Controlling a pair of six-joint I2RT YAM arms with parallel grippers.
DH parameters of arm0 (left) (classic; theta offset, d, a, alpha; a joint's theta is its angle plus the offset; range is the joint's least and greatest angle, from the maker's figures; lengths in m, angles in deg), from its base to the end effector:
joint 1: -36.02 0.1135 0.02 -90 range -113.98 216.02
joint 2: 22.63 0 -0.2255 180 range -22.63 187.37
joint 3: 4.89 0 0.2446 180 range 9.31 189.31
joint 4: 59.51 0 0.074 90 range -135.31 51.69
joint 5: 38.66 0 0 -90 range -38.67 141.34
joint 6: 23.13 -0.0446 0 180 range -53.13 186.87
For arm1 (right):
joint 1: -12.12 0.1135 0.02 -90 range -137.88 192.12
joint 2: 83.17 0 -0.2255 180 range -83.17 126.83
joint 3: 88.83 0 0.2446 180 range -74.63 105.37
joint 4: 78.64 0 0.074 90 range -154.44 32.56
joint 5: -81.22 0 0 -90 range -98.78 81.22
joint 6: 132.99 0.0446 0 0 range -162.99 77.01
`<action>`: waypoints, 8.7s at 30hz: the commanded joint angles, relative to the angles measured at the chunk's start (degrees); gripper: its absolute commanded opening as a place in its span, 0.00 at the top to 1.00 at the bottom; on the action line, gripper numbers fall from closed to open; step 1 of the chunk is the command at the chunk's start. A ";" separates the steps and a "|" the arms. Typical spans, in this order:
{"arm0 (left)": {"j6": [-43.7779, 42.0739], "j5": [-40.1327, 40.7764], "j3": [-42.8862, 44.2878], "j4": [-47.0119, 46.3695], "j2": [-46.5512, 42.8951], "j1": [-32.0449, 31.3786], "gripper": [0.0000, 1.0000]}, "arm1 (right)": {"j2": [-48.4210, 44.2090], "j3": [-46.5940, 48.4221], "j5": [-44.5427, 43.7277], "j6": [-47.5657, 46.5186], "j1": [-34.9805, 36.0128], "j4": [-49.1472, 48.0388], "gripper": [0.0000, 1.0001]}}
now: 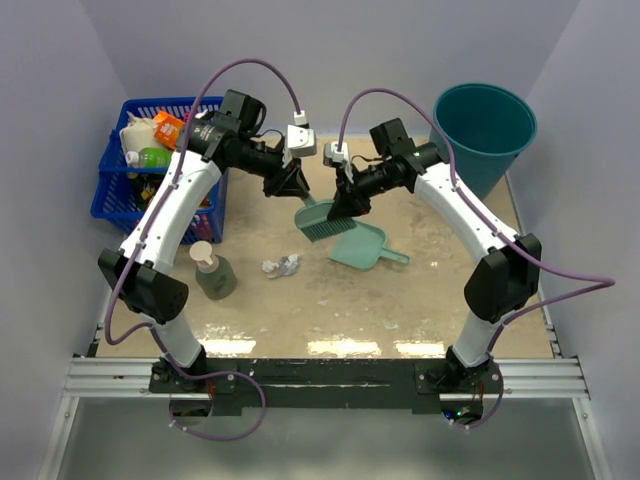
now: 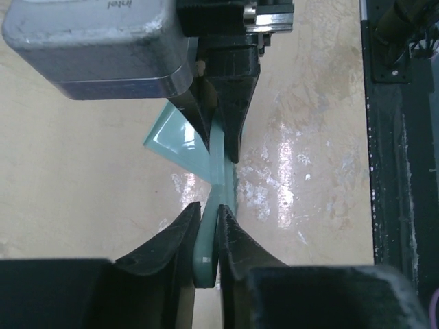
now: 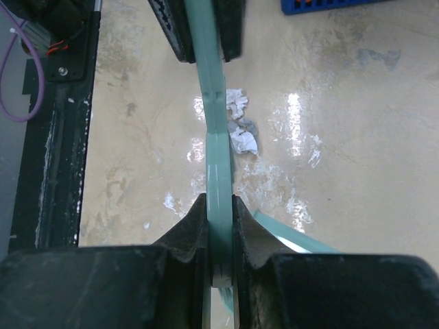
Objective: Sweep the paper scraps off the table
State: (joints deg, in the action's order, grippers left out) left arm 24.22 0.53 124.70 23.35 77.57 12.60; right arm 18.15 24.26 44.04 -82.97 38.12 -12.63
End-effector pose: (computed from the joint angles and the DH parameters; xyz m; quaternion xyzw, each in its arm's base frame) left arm 0.2926 -0.1644 0.3734 0.5803 0.6458 -0.3544 0.3472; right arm 0.3104 0.1909 0.3026 -0.5787 0.6406 0.3867 0.3245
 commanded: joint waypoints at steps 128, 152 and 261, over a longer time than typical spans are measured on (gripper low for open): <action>40.98 46.93 -27.40 -12.59 -9.05 4.87 1.00 | -3.05 -28.66 -48.77 4.31 10.48 4.00 1.00; 46.17 0.10 -27.42 -23.49 -2.20 1.88 1.00 | -6.39 -33.85 -51.33 2.28 12.32 3.47 1.00; 41.42 44.74 -15.37 -23.84 1.75 -0.75 1.00 | -6.31 14.93 -88.93 0.92 -22.57 -19.90 1.00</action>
State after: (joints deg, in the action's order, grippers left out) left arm 64.77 46.91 108.00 0.97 81.29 11.99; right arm 12.60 39.80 -35.59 -71.50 16.62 -29.44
